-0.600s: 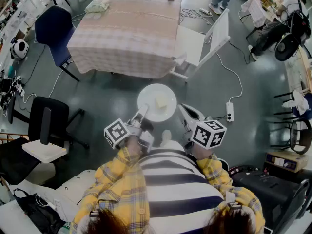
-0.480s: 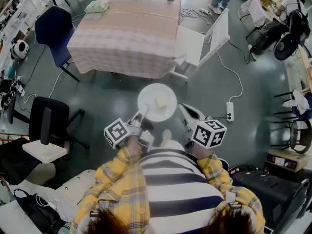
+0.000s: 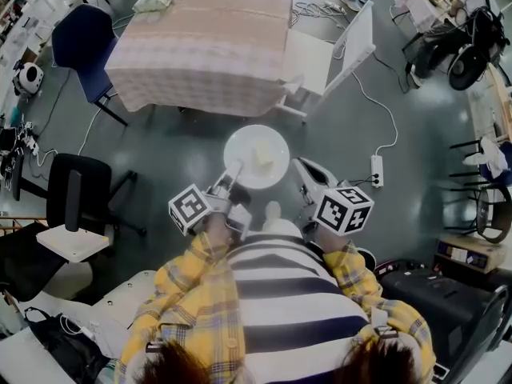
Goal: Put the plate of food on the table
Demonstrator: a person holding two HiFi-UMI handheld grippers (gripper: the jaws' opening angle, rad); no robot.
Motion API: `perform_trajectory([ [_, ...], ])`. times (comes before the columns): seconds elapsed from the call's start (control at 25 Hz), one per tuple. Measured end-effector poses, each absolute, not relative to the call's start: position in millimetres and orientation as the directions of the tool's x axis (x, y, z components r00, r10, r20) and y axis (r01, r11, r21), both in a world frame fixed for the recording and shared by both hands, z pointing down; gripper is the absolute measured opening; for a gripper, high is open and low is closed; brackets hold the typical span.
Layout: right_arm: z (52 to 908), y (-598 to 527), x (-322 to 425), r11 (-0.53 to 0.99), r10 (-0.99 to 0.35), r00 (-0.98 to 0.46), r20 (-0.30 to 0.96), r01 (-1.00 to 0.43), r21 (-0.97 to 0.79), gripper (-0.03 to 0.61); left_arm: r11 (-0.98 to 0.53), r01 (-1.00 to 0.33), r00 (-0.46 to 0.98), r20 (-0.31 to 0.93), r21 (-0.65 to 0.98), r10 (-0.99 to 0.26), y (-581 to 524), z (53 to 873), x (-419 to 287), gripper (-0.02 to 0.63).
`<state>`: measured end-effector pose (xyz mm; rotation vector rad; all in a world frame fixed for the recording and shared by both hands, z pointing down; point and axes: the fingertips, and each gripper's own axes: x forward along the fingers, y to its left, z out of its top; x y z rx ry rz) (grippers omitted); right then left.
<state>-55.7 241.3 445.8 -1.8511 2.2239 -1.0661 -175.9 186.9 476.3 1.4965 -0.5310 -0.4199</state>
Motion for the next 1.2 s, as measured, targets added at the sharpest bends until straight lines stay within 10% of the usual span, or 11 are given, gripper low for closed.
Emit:
perform_trajectory([
  [1.2, 458.9, 205.1, 48.7, 0.091, -0.854, -0.356, 0.379, -0.820, -0.566, -0.003, 0.041, -0.050, 0.769, 0.065, 0.998, -0.636, 160.5, 484.8, -76.1, 0.018],
])
